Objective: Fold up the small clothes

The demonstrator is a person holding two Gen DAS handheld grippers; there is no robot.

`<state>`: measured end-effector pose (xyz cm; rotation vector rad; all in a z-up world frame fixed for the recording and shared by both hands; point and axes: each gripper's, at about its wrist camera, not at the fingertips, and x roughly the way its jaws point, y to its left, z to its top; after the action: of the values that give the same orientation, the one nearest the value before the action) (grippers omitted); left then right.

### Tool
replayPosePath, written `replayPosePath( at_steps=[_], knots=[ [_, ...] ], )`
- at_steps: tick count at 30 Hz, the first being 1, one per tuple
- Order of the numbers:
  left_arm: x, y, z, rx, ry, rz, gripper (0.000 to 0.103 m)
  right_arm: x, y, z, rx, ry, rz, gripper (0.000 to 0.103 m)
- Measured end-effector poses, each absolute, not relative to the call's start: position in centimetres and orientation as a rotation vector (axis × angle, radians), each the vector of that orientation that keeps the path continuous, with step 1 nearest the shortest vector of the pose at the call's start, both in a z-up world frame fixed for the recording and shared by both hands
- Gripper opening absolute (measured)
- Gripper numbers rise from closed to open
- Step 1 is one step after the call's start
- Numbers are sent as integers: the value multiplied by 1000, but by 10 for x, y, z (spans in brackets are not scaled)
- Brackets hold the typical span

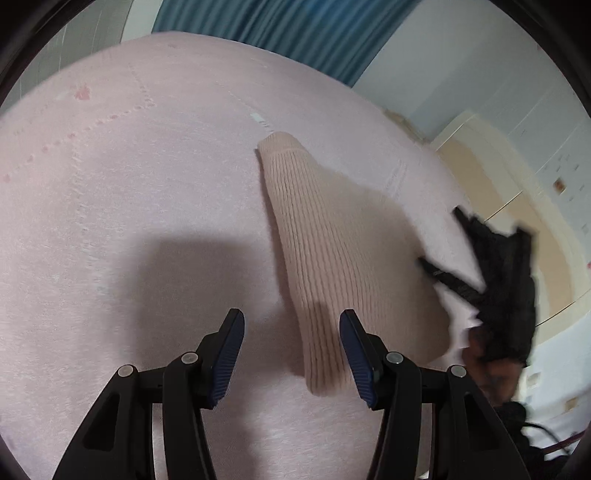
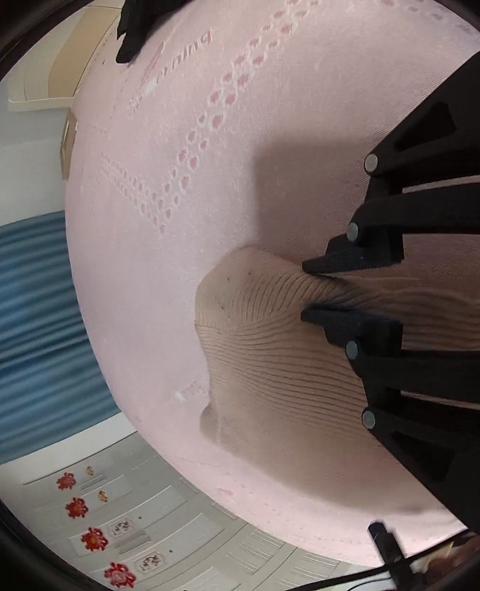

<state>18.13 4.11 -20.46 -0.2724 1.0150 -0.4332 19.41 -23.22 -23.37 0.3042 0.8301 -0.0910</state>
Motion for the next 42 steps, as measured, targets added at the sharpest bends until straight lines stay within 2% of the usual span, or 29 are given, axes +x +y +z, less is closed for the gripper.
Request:
replayPosePath(
  at_steps=[3,5,11,17,21,25,28,30,32,33,35,42],
  knots=[
    [171,36,-208,-221,1039,-451,51,172,-231,-213,315,802,-82,23],
    [162,34,-210,-196,1051,-464,51,149,-230,-202,286,782,-74,31],
    [129,22,-220,-75,1067,-506,50,89,-224,-197,276,779,20,32],
    [132,0,-226,-36,1058,-483,49,68,-220,-234,268,860,12,32],
    [137,-8,-233,-47,1050,-457,35,73,-213,-255,294,882,27,32],
    [140,-1,-232,-147,1034,-479,26,83,-213,-267,379,858,55,32],
    [145,4,-235,-164,1044,-466,11,91,-212,-269,404,848,65,32],
    [147,9,-239,-187,1056,-470,8,100,-212,-270,398,866,57,32],
    [147,18,-236,-240,1042,-475,7,104,-211,-271,404,869,76,20],
    [146,22,-233,-263,1025,-476,6,105,-211,-271,396,876,76,18],
    [143,31,-228,-269,989,-457,6,104,-209,-269,381,874,79,16],
    [142,32,-237,-236,1036,-456,7,90,-212,-252,354,869,112,17]
  ],
)
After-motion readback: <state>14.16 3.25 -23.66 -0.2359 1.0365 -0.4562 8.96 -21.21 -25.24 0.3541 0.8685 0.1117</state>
